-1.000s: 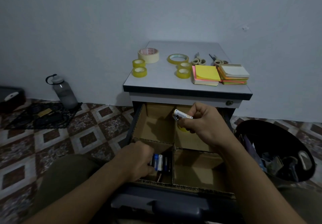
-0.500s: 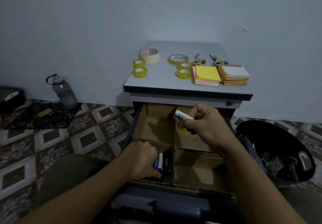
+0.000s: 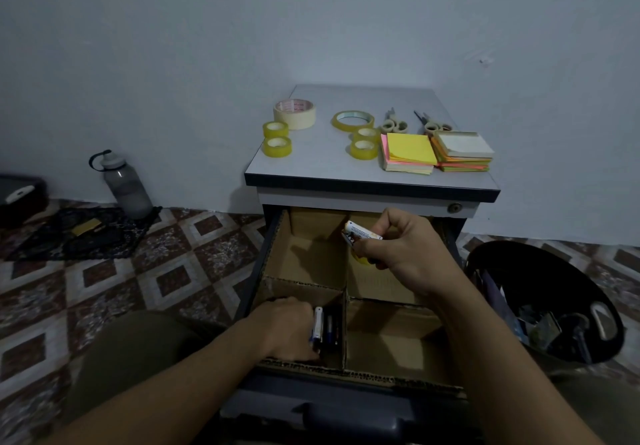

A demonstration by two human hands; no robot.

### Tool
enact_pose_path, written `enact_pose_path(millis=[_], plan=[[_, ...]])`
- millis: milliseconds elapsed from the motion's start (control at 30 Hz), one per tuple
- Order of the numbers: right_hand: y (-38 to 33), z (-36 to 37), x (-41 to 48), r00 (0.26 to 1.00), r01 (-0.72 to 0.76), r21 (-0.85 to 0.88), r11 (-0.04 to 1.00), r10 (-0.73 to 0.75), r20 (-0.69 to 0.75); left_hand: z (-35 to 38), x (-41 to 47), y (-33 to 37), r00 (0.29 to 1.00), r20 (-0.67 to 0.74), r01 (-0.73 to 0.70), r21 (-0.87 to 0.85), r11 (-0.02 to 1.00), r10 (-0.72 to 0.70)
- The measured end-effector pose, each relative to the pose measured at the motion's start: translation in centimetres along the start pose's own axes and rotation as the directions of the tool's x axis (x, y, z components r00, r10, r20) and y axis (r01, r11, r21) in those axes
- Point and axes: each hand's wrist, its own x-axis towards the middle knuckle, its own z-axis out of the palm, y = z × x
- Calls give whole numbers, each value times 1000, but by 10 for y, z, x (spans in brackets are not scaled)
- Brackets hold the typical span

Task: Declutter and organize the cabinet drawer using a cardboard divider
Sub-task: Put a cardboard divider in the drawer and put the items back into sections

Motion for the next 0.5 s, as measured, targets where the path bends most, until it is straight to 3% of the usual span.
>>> enact_pose_path(millis=[233,367,500], plan=[[0,-2,-3,1000,-7,7,1000,7,-6,-3,-2,-2,998,27,68,-279,958,-63],[1,-3,-4,1000,-18,-11,1000,18,-16,-12,-5,0,992,44,120,-554,824,-115],[-1,-1,-4,1000,-19,-12,1000,18,-16,-10,1,1,981,-49,110,-666,738,-190]])
